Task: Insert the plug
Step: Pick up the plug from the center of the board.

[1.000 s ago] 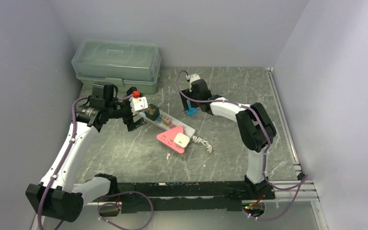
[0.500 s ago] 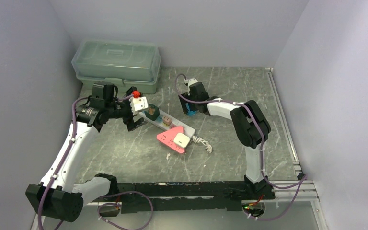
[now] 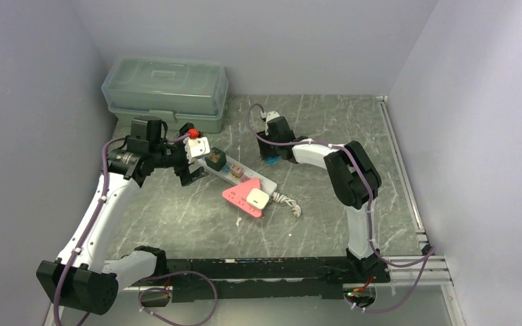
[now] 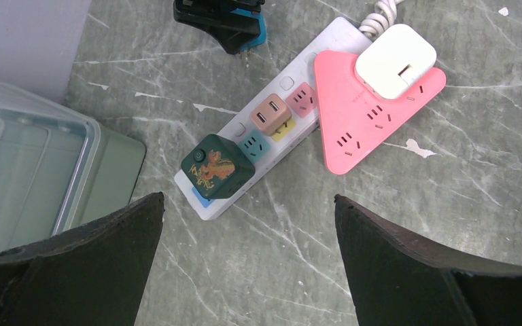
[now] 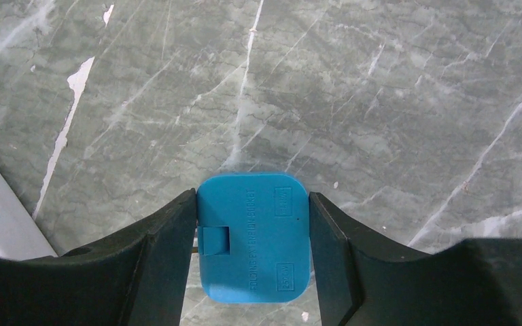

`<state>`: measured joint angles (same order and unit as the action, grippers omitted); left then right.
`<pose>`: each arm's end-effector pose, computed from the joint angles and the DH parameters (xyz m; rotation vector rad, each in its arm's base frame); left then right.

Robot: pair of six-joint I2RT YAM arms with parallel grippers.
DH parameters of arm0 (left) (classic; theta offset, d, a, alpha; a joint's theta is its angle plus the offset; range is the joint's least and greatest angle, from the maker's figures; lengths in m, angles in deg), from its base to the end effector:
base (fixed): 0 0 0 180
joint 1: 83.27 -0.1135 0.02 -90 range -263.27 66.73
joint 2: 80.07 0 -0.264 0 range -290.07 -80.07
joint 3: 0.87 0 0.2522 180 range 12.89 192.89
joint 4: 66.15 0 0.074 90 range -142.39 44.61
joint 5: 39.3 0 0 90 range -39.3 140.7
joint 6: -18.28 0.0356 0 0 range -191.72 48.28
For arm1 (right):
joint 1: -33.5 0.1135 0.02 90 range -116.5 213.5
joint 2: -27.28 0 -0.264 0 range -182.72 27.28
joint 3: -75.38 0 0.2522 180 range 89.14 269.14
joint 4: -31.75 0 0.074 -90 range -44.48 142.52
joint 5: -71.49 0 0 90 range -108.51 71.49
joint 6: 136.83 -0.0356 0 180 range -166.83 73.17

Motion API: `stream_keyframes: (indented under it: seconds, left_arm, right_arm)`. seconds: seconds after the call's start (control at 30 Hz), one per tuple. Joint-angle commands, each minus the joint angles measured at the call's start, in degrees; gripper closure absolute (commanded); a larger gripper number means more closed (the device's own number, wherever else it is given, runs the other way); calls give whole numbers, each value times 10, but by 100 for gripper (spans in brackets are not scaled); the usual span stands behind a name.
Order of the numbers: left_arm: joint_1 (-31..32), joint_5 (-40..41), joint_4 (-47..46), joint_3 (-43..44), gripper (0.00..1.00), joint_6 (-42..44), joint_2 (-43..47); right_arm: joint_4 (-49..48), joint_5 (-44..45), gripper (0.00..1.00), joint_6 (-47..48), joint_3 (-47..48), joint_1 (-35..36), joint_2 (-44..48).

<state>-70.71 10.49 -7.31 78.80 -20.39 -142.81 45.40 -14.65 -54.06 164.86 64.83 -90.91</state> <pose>0.2055 -0.0693 0.3540 1.4062 1.6051 -0.4153 0.3829 0.2303 0.1512 -0.4511 2.2785 0.2647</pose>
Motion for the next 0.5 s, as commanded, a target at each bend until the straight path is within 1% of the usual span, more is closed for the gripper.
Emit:
stream_keyframes:
  seconds: [0.0,0.13,0.27,0.37,0.47]
  left_arm:
    - [0,-10,-6,7,0,2,0]
    - [1,-16,-14,10,0,-2,-3]
    - [1,-27,-46,20,0,-22,-11]
    - [1,-29,-102,8,0,-43,-10]
    - [3,-33,-182,-26,0,-36,1]
  right_arm:
    - [-12,-5,50,-9,10,4,-4]
    - [-6,-7,52,-7,11,4,26]
    - [-1,-23,52,-23,10,5,96]
    - [-1,-33,53,-44,-5,13,151]
    - [-1,-36,52,-67,-26,26,205]
